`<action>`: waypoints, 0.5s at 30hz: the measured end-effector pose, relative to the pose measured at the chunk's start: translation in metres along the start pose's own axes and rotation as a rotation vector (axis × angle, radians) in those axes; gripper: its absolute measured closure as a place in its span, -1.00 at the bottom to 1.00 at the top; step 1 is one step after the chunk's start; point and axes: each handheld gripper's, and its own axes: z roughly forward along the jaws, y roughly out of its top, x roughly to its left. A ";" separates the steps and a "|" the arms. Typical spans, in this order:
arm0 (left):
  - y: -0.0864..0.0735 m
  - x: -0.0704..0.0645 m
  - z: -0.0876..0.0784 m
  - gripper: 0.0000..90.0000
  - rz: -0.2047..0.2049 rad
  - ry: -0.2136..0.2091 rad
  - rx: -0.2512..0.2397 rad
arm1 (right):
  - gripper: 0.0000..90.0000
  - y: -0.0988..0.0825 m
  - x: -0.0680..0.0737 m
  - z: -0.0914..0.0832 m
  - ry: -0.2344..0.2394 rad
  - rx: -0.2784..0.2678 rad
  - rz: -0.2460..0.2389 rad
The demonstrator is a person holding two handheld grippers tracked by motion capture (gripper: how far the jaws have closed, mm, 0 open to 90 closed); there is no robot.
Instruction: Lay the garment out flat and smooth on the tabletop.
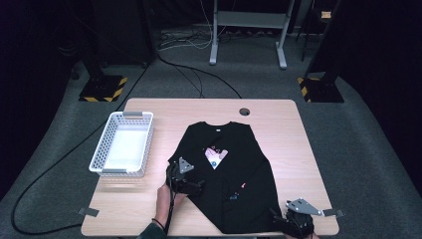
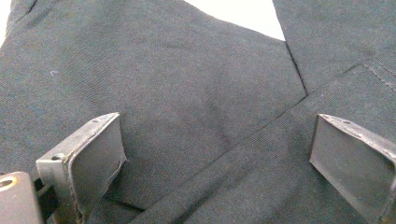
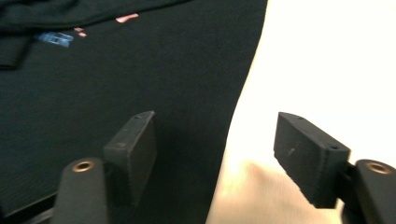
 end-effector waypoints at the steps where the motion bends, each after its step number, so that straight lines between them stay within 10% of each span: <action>1: 0.000 0.000 0.000 -0.92 0.000 0.002 0.000 | -0.42 0.000 -0.001 0.005 0.001 0.011 -0.005; 15: 0.000 0.003 0.000 -0.93 -0.015 0.017 -0.002 | -0.81 0.016 -0.014 0.034 0.081 0.032 -0.023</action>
